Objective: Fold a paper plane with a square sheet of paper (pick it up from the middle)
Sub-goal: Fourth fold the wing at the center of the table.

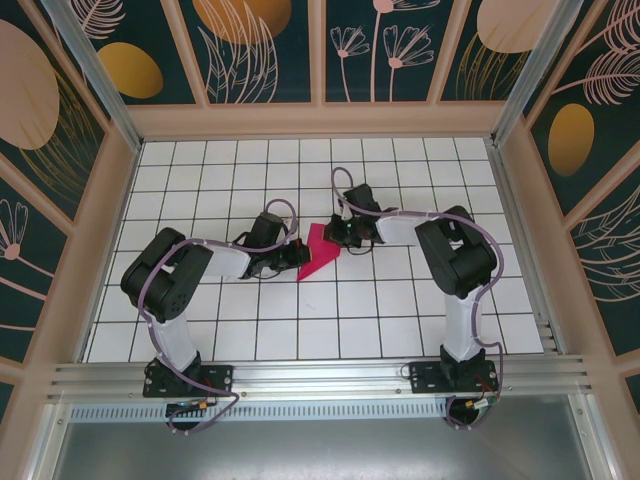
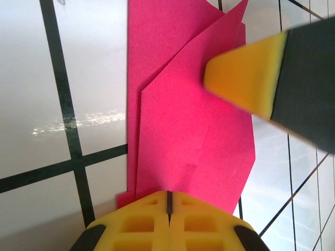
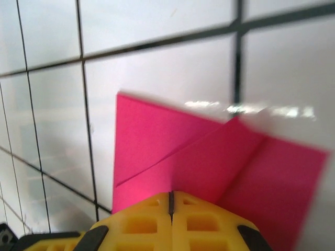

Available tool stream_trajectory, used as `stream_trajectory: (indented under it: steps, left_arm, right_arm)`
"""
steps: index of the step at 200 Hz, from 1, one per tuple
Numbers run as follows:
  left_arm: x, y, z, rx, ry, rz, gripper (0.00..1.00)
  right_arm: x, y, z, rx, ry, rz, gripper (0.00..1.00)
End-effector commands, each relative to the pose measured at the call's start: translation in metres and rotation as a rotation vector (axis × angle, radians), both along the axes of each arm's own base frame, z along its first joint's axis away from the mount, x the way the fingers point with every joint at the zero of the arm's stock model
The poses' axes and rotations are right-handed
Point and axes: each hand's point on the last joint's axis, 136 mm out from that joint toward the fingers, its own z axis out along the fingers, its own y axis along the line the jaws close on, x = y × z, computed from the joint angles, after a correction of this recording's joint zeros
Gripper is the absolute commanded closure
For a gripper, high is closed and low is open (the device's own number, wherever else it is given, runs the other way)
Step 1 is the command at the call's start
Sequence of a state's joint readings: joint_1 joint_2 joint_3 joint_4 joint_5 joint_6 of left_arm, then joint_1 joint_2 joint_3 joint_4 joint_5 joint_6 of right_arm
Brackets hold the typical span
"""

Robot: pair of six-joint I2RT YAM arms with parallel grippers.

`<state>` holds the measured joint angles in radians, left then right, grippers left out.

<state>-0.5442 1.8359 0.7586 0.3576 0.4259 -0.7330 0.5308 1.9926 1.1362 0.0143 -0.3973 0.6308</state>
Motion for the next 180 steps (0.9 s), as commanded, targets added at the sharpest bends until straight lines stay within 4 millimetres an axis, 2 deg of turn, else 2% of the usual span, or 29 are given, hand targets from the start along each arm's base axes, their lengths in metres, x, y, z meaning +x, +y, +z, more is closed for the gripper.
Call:
stream_trajectory:
  steps: [1, 14, 30, 47, 64, 90, 130, 156, 180]
  left_arm:
    - [-0.028, 0.033, -0.051, 0.175, 0.145, 0.023, 1.0]
    - [-0.028, 0.032, -0.05, 0.173, 0.144, 0.021, 1.0]
    - [-0.027, 0.031, -0.049, 0.171, 0.141, 0.019, 1.0]
    - [-0.027, 0.031, -0.049, 0.17, 0.14, 0.021, 1.0]
    - [-0.027, 0.031, -0.049, 0.17, 0.14, 0.02, 1.0]
    - [-0.026, 0.031, -0.048, 0.169, 0.138, 0.02, 1.0]
    - [-0.026, 0.031, -0.049, 0.173, 0.141, 0.023, 1.0]
    - [-0.027, 0.032, -0.049, 0.176, 0.143, 0.023, 1.0]
    - [-0.029, 0.033, -0.051, 0.184, 0.151, 0.021, 1.0]
  right_arm:
    - [0.019, -0.024, -0.014, -0.042, -0.005, -0.088, 1.0]
    - [0.026, -0.024, -0.007, -0.049, -0.029, -0.092, 1.0]
    - [0.029, -0.015, 0.015, -0.008, -0.077, -0.067, 1.0]
    - [0.022, -0.002, 0.038, 0.03, -0.132, -0.028, 1.0]
    - [0.012, 0.007, 0.045, 0.05, -0.147, -0.003, 1.0]
    - [-0.013, 0.026, 0.032, 0.06, -0.109, 0.053, 1.0]
    - [-0.035, 0.036, 0.006, 0.065, -0.032, 0.12, 1.0]
    - [-0.036, 0.032, -0.005, 0.048, -0.011, 0.129, 1.0]
    - [-0.024, 0.016, -0.019, -0.001, 0.003, 0.089, 1.0]
